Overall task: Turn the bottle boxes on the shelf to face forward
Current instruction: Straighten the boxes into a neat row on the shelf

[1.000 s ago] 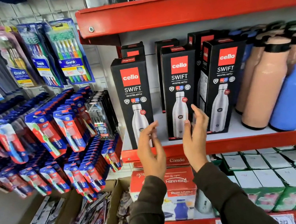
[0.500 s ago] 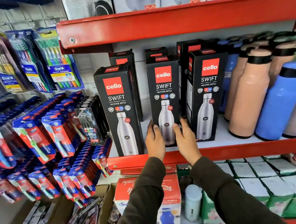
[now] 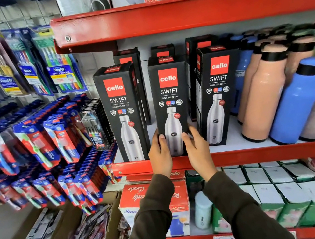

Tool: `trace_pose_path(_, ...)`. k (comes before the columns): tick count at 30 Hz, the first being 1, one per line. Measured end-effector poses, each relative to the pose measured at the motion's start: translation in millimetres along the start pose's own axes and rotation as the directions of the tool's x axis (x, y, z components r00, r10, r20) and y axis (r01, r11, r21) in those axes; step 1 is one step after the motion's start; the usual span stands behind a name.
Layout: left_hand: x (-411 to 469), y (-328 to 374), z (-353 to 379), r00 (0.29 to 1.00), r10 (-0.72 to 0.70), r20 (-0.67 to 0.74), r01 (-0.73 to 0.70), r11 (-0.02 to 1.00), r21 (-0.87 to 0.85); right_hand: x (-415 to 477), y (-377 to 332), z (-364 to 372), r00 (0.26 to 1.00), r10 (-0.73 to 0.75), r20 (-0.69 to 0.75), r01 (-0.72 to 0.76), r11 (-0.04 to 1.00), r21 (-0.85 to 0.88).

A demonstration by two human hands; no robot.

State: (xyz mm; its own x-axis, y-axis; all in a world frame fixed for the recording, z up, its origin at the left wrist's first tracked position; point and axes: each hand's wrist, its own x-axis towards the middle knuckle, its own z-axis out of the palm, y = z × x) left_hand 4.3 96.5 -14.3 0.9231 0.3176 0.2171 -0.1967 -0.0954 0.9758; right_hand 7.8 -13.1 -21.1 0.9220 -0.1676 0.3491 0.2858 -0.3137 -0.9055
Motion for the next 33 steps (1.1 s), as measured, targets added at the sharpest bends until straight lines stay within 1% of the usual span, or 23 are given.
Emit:
trace_pose_path(4, -9.2, -2.2, -4.3, 1.000, 0.013, 0.011, -0.013, 0.999, 0.036, -8.1, 0.8, -2.1, 1.000, -0.012, 0.000, 0.012, 1.000, 0.028)
trace_pose_path(10, -15.5, -0.5, -6.1, 1.000, 0.026, 0.000, -0.026, 0.996, 0.089, -14.7, 1.5, -2.0, 1.000, -0.003, -0.017, 0.003, 1.000, 0.023)
trace_pose_path(13, -15.6, -1.1, -4.6, 0.999, 0.050, -0.001, -0.050, 0.996, 0.072, -14.7, 0.5, -4.7, 1.000, -0.005, -0.007, 0.005, 1.000, 0.029)
trace_pose_path(14, -17.1, -2.1, -3.2, 0.997, 0.070, -0.013, -0.069, 0.996, 0.059, -15.0, 0.0, -6.1, 1.000, -0.010, -0.008, 0.011, 0.999, 0.031)
trace_pose_path(16, -24.6, -4.3, 1.9, 0.985, 0.150, -0.090, -0.146, 0.988, 0.052, -17.6, 0.7, -10.0, 0.999, -0.021, -0.042, 0.023, 0.999, 0.035)
trace_pose_path(18, -36.6, -6.0, 11.6, 0.940, 0.272, -0.206, -0.260, 0.962, 0.086, -22.4, 2.7, -16.3, 0.992, -0.054, -0.114, 0.060, 0.997, 0.049)
trace_pose_path(19, -43.3, -6.3, 18.2, 0.911, 0.336, -0.240, -0.317, 0.942, 0.113, -24.0, 3.9, -21.3, 0.984, -0.076, -0.161, 0.086, 0.995, 0.055)
trace_pose_path(20, -50.2, -5.3, 25.1, 0.890, 0.387, -0.241, -0.363, 0.921, 0.140, -25.2, 5.3, -27.0, 0.973, -0.096, -0.208, 0.111, 0.992, 0.060)
trace_pose_path(21, -56.9, -3.0, 32.7, 0.879, 0.426, -0.214, -0.399, 0.903, 0.159, -25.3, 6.9, -33.5, 0.960, -0.113, -0.255, 0.132, 0.989, 0.060)
trace_pose_path(23, -66.7, 2.6, 48.0, 0.870, 0.482, -0.102, -0.463, 0.872, 0.160, -21.8, 11.3, -46.5, 0.932, -0.138, -0.335, 0.161, 0.986, 0.044)
trace_pose_path(26, -68.9, 11.8, 71.7, 0.863, 0.498, 0.084, -0.504, 0.860, 0.082, -10.2, 18.1, -67.1, 0.902, -0.137, -0.409, 0.161, 0.987, 0.024)
trace_pose_path(27, -66.0, 14.2, 80.2, 0.866, 0.482, 0.131, -0.493, 0.868, 0.066, -5.7, 19.9, -74.2, 0.904, -0.124, -0.408, 0.150, 0.988, 0.033)
trace_pose_path(29, -56.3, 15.3, 96.2, 0.882, 0.439, 0.173, -0.455, 0.888, 0.064, 4.1, 23.0, -86.3, 0.929, -0.081, -0.361, 0.108, 0.993, 0.053)
trace_pose_path(31, -47.6, 16.1, 110.8, 0.918, 0.358, 0.170, -0.373, 0.925, 0.067, 16.7, 26.0, -96.5, 0.953, -0.031, -0.301, 0.045, 0.998, 0.037)
trace_pose_path(33, -36.8, 15.6, 122.5, 0.956, 0.261, 0.134, -0.271, 0.961, 0.061, 31.0, 28.9, -102.3, 0.971, 0.033, -0.238, -0.028, 0.999, 0.024)
